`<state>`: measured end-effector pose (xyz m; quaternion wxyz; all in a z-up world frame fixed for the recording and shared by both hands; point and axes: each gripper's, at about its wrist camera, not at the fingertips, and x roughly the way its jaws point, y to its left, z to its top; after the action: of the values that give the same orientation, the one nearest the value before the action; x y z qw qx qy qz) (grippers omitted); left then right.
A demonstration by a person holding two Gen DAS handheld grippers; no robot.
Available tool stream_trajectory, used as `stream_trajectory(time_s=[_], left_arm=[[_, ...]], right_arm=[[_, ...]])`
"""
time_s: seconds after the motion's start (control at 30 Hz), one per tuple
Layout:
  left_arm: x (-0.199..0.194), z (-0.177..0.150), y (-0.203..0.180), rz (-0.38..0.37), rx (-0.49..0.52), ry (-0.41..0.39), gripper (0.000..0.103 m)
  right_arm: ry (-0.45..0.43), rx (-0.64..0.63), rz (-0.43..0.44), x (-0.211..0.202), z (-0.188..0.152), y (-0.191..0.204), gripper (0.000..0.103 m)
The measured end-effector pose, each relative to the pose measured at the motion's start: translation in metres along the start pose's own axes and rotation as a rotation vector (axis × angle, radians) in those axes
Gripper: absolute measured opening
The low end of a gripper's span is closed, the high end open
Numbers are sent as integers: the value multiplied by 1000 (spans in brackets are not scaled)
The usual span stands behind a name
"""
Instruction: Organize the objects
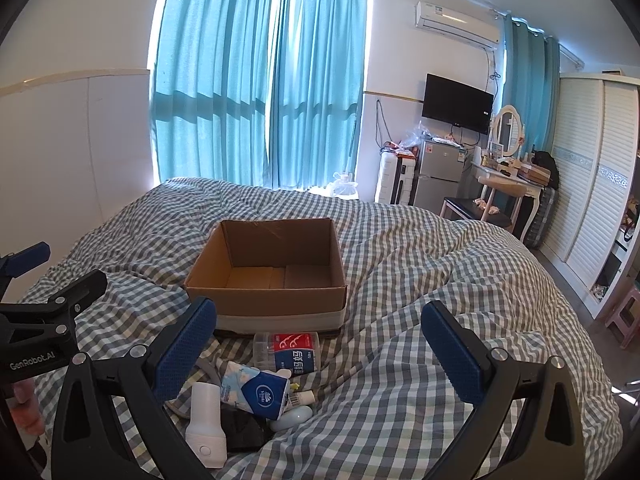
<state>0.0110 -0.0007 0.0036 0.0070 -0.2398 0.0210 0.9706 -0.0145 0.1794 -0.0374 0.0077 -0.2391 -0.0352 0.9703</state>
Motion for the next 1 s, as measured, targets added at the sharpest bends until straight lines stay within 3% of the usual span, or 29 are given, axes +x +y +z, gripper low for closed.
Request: stream_trajectory(time_s=[1.0], left_arm=[[-7,5,-1,-26,4,-17,103]], right_arm=[[-14,3,4,-10,6,5,103]])
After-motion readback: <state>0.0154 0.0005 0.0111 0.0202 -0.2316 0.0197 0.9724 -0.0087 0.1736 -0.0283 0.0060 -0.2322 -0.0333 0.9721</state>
